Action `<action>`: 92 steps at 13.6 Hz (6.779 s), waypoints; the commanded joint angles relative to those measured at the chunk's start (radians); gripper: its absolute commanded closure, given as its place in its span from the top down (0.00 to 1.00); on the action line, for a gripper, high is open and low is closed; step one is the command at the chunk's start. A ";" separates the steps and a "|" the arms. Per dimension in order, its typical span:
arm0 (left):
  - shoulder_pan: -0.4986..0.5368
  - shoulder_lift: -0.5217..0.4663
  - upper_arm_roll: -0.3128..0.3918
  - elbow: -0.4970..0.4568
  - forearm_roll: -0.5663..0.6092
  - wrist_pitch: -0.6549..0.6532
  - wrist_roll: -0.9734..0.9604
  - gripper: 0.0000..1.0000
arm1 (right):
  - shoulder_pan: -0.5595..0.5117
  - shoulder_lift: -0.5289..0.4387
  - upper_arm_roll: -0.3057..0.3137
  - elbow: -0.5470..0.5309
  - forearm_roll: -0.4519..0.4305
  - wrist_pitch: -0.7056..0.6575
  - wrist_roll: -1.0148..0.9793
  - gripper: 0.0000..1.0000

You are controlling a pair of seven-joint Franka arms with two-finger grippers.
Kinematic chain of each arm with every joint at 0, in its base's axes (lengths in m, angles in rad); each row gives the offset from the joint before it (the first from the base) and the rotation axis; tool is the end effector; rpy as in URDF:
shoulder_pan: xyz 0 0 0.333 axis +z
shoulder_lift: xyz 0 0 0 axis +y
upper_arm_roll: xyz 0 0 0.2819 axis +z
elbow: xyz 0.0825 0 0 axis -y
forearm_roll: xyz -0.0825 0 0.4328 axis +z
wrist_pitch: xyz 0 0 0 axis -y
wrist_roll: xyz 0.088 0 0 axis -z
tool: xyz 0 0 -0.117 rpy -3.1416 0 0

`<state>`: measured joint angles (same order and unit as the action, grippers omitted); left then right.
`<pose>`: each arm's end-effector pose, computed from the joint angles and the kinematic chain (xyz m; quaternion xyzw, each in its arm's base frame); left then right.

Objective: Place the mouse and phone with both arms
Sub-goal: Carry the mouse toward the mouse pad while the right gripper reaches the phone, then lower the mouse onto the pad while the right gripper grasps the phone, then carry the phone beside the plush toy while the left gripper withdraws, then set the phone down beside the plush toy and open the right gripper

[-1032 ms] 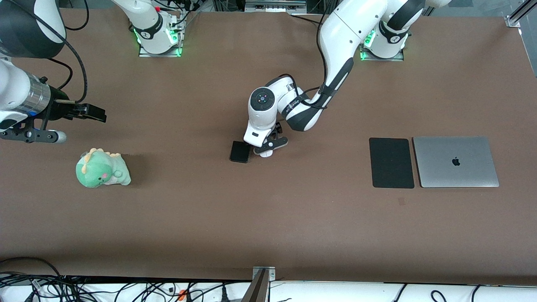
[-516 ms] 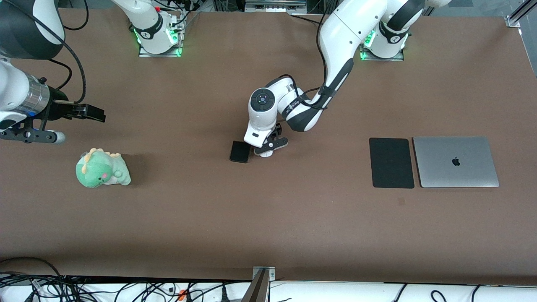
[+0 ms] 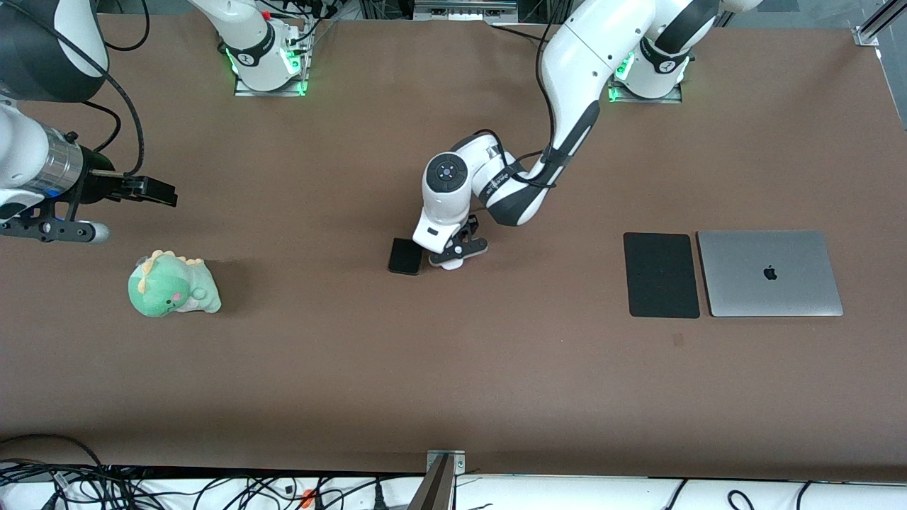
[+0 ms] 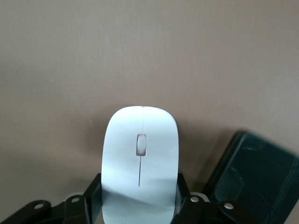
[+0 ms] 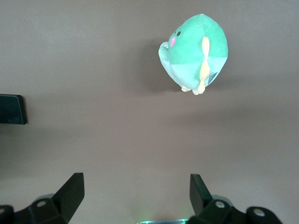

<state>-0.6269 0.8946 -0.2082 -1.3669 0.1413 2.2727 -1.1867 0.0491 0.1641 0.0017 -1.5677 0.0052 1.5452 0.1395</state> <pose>0.5241 -0.5364 0.1272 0.9851 0.1693 -0.0137 0.0269 0.6318 0.0327 0.4784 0.9947 -0.0443 -0.0930 0.0061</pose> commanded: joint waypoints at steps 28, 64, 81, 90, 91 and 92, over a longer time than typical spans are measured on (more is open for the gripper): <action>0.776 -0.365 -0.019 -0.598 0.104 -0.032 1.093 0.42 | 0.574 0.557 0.003 -0.009 -0.115 0.783 0.785 1.00; 0.459 -0.936 0.295 -0.224 -0.157 -0.783 1.104 1.00 | 0.192 0.454 -0.031 -0.186 -0.102 0.838 0.126 0.10; 0.464 -0.925 0.300 -0.212 -0.181 -0.768 1.112 1.00 | 0.094 0.324 -0.031 -0.338 -0.096 0.972 -0.001 1.00; 0.466 -0.924 0.302 -0.210 -0.183 -0.766 1.138 1.00 | 0.094 -0.006 -0.043 -0.333 0.021 0.592 -0.032 1.00; 0.464 -0.924 0.302 -0.210 -0.183 -0.768 1.138 1.00 | 0.094 -0.038 -0.052 -0.333 0.021 0.552 -0.032 1.00; 0.466 -0.924 0.302 -0.210 -0.183 -0.768 1.138 1.00 | 0.094 -0.073 -0.057 -0.333 0.021 0.508 -0.032 1.00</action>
<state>-0.1559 -0.0080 0.0818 -1.5592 -0.0186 1.4937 -0.0725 0.1527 0.1651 -0.0498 -1.8777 0.0026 2.1197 0.1373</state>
